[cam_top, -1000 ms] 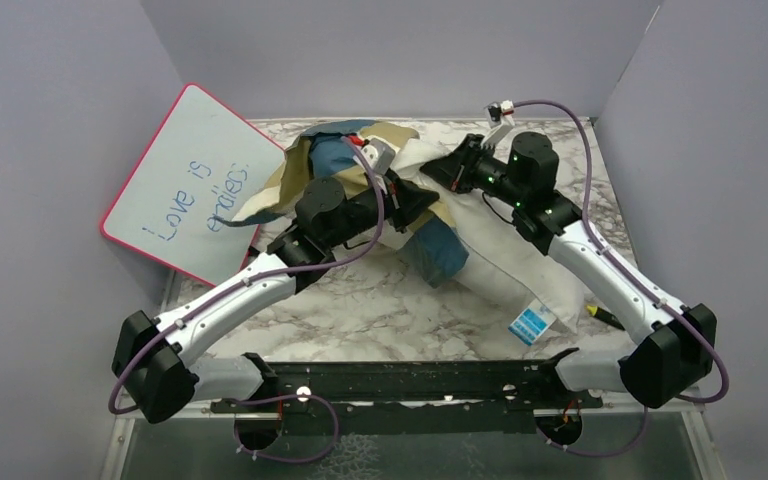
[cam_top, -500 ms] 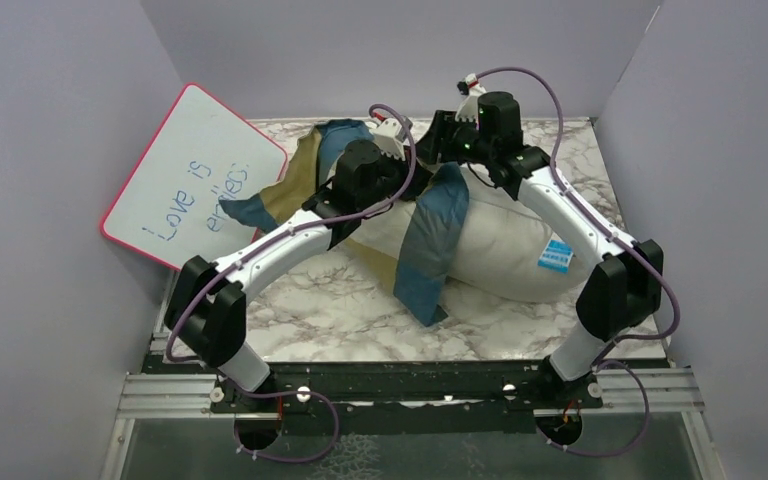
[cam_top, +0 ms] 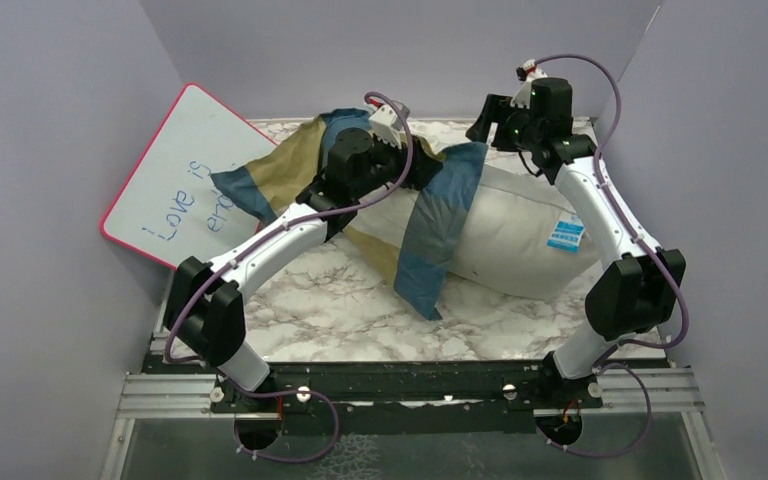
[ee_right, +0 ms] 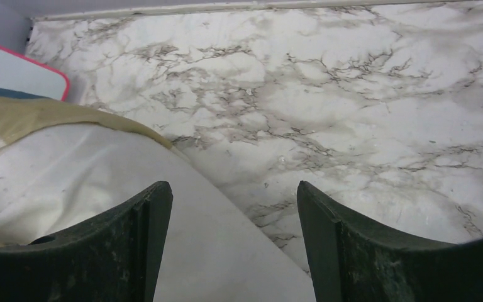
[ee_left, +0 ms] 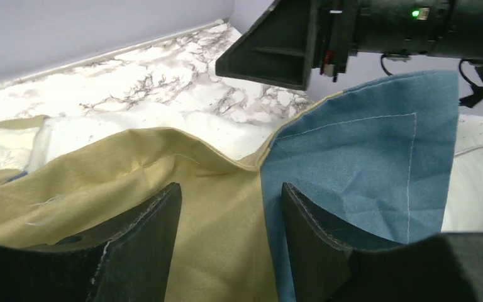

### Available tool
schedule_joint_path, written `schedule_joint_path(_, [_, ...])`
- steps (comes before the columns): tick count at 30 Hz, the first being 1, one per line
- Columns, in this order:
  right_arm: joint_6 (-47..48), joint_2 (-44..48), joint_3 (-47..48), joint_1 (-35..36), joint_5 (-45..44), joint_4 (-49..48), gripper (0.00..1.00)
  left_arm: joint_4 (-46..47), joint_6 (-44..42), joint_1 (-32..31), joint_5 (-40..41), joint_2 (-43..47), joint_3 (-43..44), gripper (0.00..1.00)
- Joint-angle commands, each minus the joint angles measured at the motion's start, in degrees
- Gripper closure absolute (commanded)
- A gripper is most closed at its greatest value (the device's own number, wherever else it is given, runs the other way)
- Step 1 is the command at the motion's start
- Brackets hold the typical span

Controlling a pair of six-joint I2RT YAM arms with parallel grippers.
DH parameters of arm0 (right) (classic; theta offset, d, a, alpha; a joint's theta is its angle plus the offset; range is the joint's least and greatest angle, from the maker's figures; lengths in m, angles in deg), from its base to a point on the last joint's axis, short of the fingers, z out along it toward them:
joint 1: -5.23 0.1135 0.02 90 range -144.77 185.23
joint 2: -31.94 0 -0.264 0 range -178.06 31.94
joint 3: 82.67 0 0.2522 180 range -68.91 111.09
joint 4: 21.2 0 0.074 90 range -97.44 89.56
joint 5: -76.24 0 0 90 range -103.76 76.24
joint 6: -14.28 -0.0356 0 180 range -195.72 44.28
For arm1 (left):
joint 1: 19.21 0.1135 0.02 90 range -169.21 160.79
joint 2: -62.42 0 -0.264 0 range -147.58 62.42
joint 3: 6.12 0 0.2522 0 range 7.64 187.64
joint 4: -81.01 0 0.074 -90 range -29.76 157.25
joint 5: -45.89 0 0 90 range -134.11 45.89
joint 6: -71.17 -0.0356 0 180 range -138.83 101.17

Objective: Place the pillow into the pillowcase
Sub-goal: Stuff the pillow into the pillowcase.

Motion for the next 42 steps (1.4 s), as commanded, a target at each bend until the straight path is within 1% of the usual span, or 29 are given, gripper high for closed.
schedule_joint_path(1, [1.09, 0.48, 0.78, -0.57, -4.52, 1.6, 0.23, 0.28, -6.9, -3.54, 3.79, 3.98, -0.7, 0.39])
schedule_joint_path(7, [0.71, -1.13, -0.65, -0.67, -3.06, -0.4, 0.24, -2.5, -12.88, -9.91, 10.43, 5.5, -0.99, 0.36])
schedule_joint_path(10, [0.96, -2.07, -2.1, -0.65, -0.66, -1.26, 0.24, -1.93, -13.26, -10.55, 12.48, 5.79, -2.94, 0.37])
schedule_joint_path(13, [1.55, -1.58, -1.3, -0.65, 1.08, 0.44, 0.25, -0.78, -14.69, -10.44, 15.35, 3.98, -4.37, 0.39])
schedule_joint_path(16, [3.43, 2.35, 0.66, -0.63, 1.67, 5.79, 0.24, 0.43, -17.3, -10.4, 16.46, -0.05, -3.67, 0.4])
schedule_joint_path(19, [3.51, 9.3, -0.81, -0.67, -2.66, 6.92, 0.22, 1.58, -19.16, -9.81, 18.55, -4.32, -0.91, 0.39])
schedule_joint_path(21, [3.86, 12.48, -1.04, -0.67, -5.49, 7.84, 0.21, 2.68, -17.36, -8.37, 17.98, -6.92, 1.79, 0.4])
schedule_joint_path(24, [4.39, 15.54, -2.11, -0.67, -6.1, 7.98, 0.21, 2.63, -14.07, -6.8, 15.39, -10.47, 7.85, 0.41])
schedule_joint_path(27, [4.01, 17.42, -4.46, -0.67, -7.13, 7.0, 0.21, 1.86, -13.58, -6.77, 15.61, -11.75, 13.12, 0.4])
schedule_joint_path(29, [3.67, 18.37, -5.92, -0.67, -7.6, 6.35, 0.21, 2.08, -13.07, -6.82, 15.25, -11.01, 14.69, 0.4])
schedule_joint_path(33, [2.96, 19.99, -8.1, -0.67, -8.68, 4.22, 0.21, 3.11, -11.71, -6.85, 14.3, -7.77, 13.8, 0.39])
schedule_joint_path(37, [2.59, 20.37, -11.03, -0.67, -9.27, 1.22, 0.21, 4.7, -10.81, -7.01, 14.31, -4.01, 10.6, 0.38])
schedule_joint_path(38, [2.51, 20.1, -11.36, -0.67, -9.14, 1.02, 0.21, 4.81, -10.52, -7.02, 13.16, -3.38, 10.04, 0.38])
schedule_joint_path(42, [1.61, 19.2, -12.7, -0.67, -5.11, 0.06, 0.21, 4.84, -10.78, -7.45, 12.26, -2.71, 8.23, 0.37])
